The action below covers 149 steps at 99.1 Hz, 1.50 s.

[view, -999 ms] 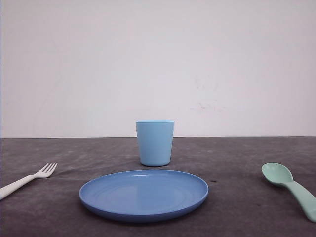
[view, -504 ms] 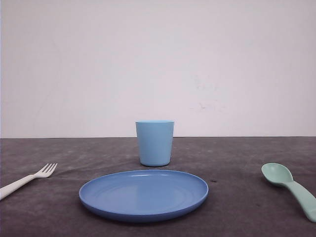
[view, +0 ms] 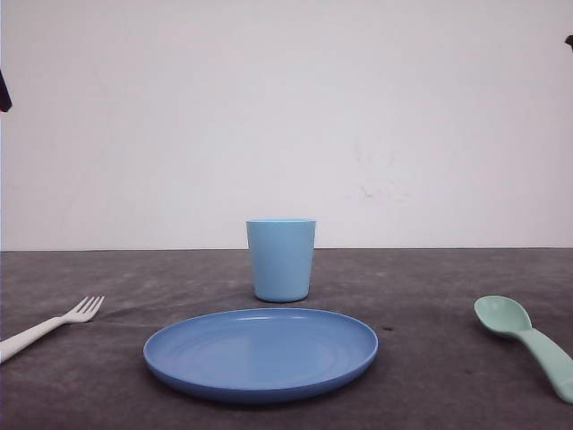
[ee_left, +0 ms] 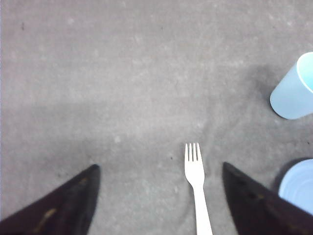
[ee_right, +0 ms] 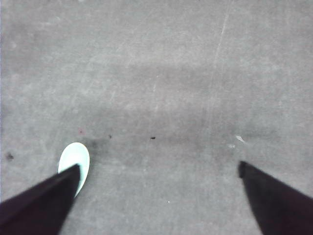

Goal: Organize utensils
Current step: 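Lower the left gripper onto the white fork and grasp its handle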

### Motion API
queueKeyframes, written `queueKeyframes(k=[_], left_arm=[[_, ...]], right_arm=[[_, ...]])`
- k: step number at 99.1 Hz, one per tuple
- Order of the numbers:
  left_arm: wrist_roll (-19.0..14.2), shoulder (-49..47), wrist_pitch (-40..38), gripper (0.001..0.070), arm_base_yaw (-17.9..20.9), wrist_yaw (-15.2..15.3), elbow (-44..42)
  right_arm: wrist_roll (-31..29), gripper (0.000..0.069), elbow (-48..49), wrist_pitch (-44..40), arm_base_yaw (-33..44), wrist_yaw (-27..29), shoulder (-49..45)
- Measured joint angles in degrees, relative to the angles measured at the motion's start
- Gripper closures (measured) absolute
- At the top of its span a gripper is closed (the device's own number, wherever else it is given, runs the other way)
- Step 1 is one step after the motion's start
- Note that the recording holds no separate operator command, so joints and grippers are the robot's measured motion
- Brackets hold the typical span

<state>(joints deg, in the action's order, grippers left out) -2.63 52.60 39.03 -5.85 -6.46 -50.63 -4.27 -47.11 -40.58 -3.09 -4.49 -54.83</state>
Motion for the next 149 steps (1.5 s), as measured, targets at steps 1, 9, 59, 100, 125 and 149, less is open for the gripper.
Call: queueKeyframes(k=[1, 9, 59, 100, 125, 149], left_arm=[[-0.07, 0.11, 0.11, 0.0204, -0.07, -0.07, 0.00], [-0.98, 1.62, 1.29, 0.0194, -1.16, -0.72, 0.00], [-4.48, 20.74, 1.44, 0.0193, -13.38, 0.02, 0.04], [-5.79, 32.30, -4.09, 0.0198, -16.09, 2.16, 0.13], [-6.71, 34.32, -5.57, 0.0275, -16.31, 5.03, 0.15], [-7.28, 35.63, -5.99, 0.0282, -16.31, 5.22, 0.15]], right_arm=[[-0.02, 0.0011, 0.02, -0.02, 0.00, 0.00, -0.02], [0.00, 0.0011, 0.02, -0.02, 0.00, 0.00, -0.07], [0.00, 0.0011, 0.02, 0.00, 0.00, 0.00, -0.07], [0.00, 0.0011, 0.00, 0.00, 0.00, 0.00, -0.07], [0.00, 0.0011, 0.00, -0.07, 0.00, 0.00, -0.07], [0.00, 0.0011, 0.00, -0.07, 0.00, 0.04, -0.07]])
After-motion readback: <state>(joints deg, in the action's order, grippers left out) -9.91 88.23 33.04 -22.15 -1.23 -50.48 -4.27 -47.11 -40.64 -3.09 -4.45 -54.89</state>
